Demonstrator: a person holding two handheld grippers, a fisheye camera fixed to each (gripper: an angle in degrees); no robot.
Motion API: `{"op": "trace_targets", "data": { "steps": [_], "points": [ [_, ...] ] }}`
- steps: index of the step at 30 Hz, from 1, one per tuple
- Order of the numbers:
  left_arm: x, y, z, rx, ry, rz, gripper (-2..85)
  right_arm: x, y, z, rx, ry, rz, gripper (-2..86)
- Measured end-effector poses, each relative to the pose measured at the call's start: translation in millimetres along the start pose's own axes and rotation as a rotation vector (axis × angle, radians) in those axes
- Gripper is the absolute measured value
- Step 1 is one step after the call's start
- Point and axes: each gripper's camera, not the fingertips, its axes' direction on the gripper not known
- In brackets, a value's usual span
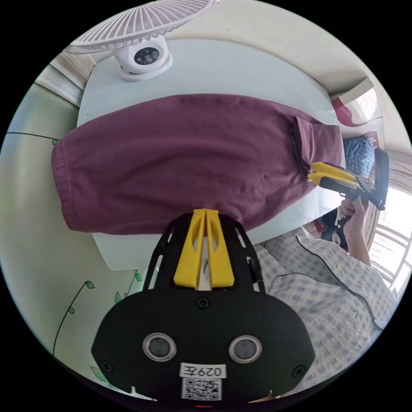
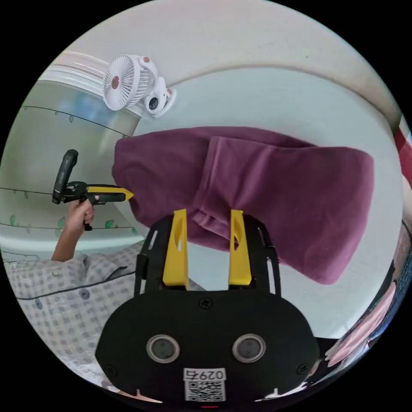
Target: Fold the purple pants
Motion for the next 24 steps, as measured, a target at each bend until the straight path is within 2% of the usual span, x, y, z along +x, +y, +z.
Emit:
{"op": "trace_targets", "data": {
  "steps": [2,3,6,8,11,14,18,21,24],
  "points": [
    [-9.1,0.5,-5.4,0.013,0.047,0.019,-0.6,-11.6,1.5,-18.0,0.108,-0.023,-0.033,8.7],
    [-13.4,-0.6,-7.4,0.013,0.081,0.035,-0.4,-15.7,2.9,-27.6,0.163,-0.005,-0.043,4.6],
    [-18.9,-7.8,-8.3,-0.003,0.116,0.064,2.4,-7.0,-1.0,-30.3,0.201,0.123,0.072,1.1],
    [-18.7,-13.6,-9.0,-0.009,0.11,0.081,4.2,1.0,-9.9,-17.5,0.164,0.097,0.128,0.3],
    [-12.2,-23.2,-16.8,0.0,0.134,0.124,5.9,-8.7,-30.1,12.1,0.125,-0.079,0.116,-0.2],
    [3.0,-38.0,-30.5,0.037,0.207,0.197,8.2,-30.7,-52.0,39.7,0.058,0.012,0.103,-0.4],
    [36.7,-72.9,-49.2,0.057,0.342,0.309,11.3,-30.1,-74.9,59.5,-0.04,0.141,0.201,-0.5],
    [61.7,-101.1,-49.0,0.054,0.335,0.354,12.1,-27.0,-85.7,69.8,-0.095,0.086,0.185,-0.5],
    [80.2,-131.2,-26.6,-0.056,0.343,0.366,13.2,-37.3,-93.6,79.2,-0.184,0.063,0.129,-0.6]
  ]
}}
